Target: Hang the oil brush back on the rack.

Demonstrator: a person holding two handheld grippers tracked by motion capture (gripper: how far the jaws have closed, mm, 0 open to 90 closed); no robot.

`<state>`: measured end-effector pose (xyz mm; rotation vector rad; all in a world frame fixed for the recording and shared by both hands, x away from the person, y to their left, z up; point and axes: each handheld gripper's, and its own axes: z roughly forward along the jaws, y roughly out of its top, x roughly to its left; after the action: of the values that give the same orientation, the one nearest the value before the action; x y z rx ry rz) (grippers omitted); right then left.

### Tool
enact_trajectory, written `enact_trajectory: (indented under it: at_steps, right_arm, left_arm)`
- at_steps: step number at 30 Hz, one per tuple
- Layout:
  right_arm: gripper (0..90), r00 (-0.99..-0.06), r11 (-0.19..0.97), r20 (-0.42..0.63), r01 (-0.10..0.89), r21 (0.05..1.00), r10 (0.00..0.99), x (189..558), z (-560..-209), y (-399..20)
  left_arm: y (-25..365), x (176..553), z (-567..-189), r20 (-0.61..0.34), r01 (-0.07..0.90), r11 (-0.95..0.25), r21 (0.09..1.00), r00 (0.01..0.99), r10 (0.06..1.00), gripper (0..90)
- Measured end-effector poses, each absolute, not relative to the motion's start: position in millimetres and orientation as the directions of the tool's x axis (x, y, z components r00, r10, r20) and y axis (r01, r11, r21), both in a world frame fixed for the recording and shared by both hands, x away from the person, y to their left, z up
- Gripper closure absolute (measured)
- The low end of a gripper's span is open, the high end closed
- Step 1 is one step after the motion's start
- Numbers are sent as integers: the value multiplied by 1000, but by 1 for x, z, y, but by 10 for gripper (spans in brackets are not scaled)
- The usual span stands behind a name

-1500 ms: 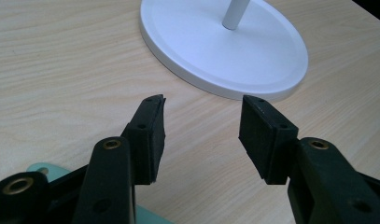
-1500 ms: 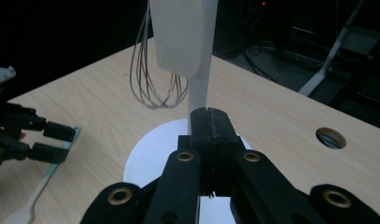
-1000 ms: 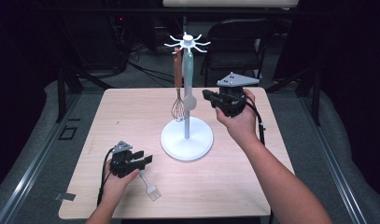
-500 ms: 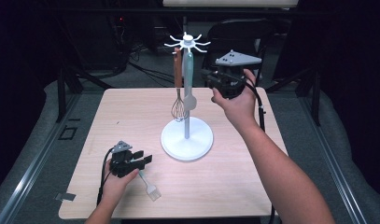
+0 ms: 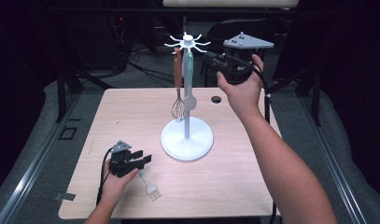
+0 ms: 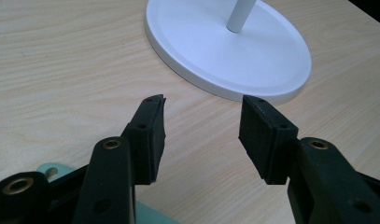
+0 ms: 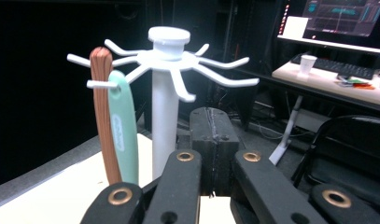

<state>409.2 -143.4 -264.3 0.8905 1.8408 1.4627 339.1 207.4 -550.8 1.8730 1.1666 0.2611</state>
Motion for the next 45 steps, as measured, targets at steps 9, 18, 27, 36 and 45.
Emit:
enact_trajectory:
  at_steps: [9,18,27,36,45]
  right_arm:
    - [900,-583,155,-65,106,982,810,404,-257,-145]
    - [900,-601,166,-79,91,982,795,398,-256,-139]
    - [900,-633,184,-100,68,981,768,390,-255,-124]
    - [900,-640,196,-115,56,979,760,387,-255,-113]
    - [900,-641,205,-105,84,975,760,389,-265,-115]
  left_arm:
    - [207,340,-551,-257,620,-165,767,534,806,506]
    - [208,340,-551,-255,620,-165,767,531,808,506]
    - [208,340,-551,-260,622,-165,766,533,805,506]
    - [209,340,-551,-259,620,-160,768,530,808,506]
    - [211,340,-550,-258,620,-157,769,525,811,506]
